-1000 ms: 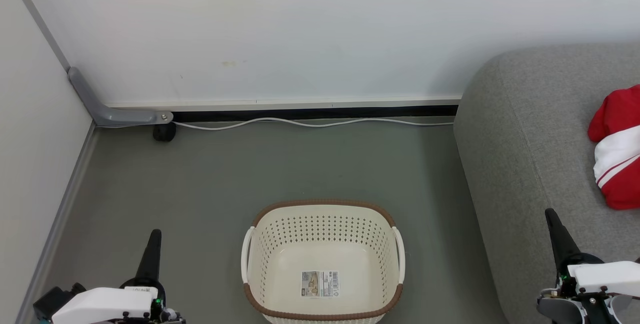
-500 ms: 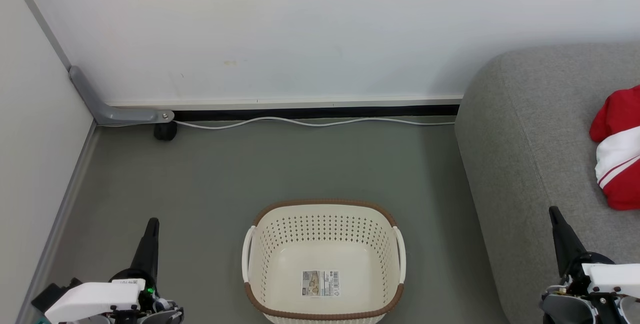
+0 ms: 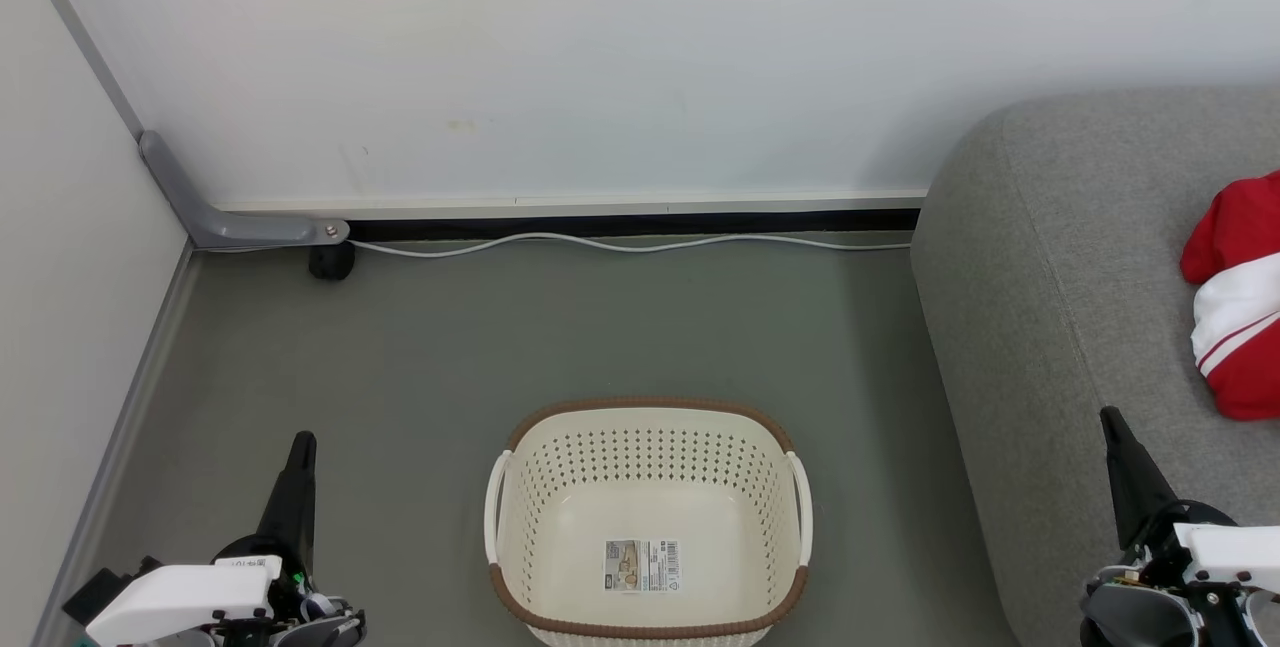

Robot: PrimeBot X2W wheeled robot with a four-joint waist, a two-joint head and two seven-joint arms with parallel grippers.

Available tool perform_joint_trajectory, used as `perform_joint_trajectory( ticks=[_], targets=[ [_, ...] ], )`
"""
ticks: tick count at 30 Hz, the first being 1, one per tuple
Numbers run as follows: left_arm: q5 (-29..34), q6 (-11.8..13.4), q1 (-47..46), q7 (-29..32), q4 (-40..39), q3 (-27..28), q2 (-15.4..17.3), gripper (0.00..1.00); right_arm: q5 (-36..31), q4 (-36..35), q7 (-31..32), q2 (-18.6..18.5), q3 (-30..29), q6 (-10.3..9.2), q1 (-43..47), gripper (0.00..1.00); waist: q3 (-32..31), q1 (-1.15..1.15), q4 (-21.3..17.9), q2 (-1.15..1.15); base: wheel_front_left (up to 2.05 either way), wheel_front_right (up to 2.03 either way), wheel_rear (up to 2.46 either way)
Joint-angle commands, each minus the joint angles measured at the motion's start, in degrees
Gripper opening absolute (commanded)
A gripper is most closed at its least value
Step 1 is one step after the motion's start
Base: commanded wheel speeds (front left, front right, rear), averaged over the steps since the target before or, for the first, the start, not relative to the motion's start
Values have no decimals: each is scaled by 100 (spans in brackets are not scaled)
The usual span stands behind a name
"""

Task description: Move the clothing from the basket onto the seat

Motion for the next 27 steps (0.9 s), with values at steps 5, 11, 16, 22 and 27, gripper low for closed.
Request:
perform_joint_trajectory(
  ticks=[5,11,16,22,27],
  targets=[
    [-21,-43,-332,35,-166,189,100,0,63,-187,46,-54,95,25,-92,0,0,0,0,0,0,0,0],
    [-22,-43,-332,35,-167,189,100,0,63,-187,46,-54,95,25,-92,0,0,0,0,0,0,0,0],
    [-22,-43,-332,35,-167,189,100,0,63,-187,46,-54,96,25,-92,0,0,0,0,0,0,0,0],
    [-22,-43,-332,35,-167,189,100,0,64,-187,46,-54,96,25,-92,0,0,0,0,0,0,0,0],
    [-22,-43,-332,35,-167,189,100,0,64,-187,46,-54,96,25,-92,0,0,0,0,0,0,0,0]
  ],
)
